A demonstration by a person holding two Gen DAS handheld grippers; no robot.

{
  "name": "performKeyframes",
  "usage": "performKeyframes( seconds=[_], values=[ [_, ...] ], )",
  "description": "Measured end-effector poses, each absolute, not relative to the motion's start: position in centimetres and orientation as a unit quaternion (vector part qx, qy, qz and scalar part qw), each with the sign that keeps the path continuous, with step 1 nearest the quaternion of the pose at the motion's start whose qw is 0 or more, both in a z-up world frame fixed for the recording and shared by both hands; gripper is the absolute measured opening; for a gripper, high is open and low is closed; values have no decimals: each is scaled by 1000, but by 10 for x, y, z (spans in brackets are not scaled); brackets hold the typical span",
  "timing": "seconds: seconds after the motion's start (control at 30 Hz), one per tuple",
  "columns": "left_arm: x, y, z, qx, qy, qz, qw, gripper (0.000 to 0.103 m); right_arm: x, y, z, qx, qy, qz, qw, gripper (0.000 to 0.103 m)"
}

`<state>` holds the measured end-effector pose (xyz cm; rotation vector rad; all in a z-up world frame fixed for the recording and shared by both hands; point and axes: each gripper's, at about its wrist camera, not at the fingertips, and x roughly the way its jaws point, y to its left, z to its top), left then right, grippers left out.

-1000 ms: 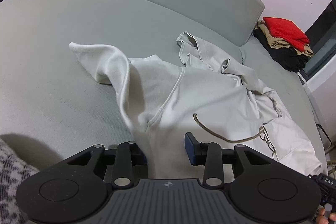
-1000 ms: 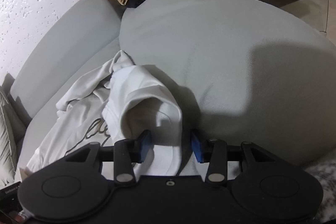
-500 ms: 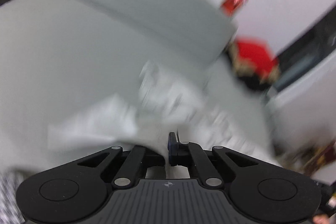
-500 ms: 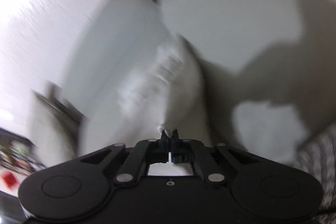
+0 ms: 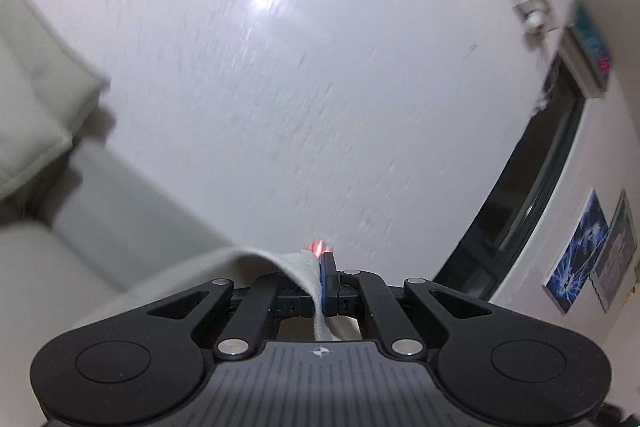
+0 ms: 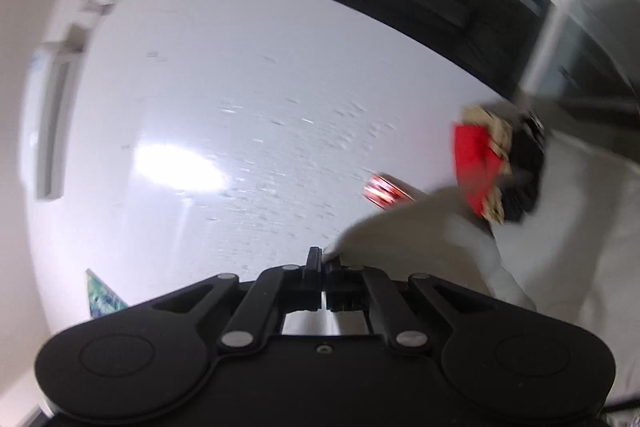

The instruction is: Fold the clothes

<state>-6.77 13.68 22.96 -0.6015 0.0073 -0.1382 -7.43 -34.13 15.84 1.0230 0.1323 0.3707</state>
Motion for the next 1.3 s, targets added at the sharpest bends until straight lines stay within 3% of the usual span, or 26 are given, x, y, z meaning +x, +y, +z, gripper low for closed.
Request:
performKeyframes(
  seconds=[0.17,0.33,0.5,0.63,0.73,0.83,0.9,1.07,1.3],
  values=[
    [-97,146,242,-307,-33,-75,948,0,-111,-337,186,452,26,204,868,2],
    [-71,159,232,-300,21,-60,952,0,-114,-324,198,415,14,200,887,2],
    [45,183,197,-258,158,-8,953,0,-7,-289,165,391,108,123,906,2],
    [125,181,206,-204,171,33,963,0,95,-254,147,355,168,75,916,2],
    [135,179,247,-194,106,19,975,0,122,-244,174,360,141,75,919,2],
    [113,172,284,-175,25,3,984,0,102,-245,224,356,62,96,928,2],
    [100,169,285,-166,3,-1,986,0,89,-248,234,345,30,110,932,2],
    [99,169,196,-181,65,22,981,0,79,-251,185,322,51,108,939,2],
    [122,190,-8,-258,257,85,928,0,106,-250,-3,368,247,63,894,2]
  ],
)
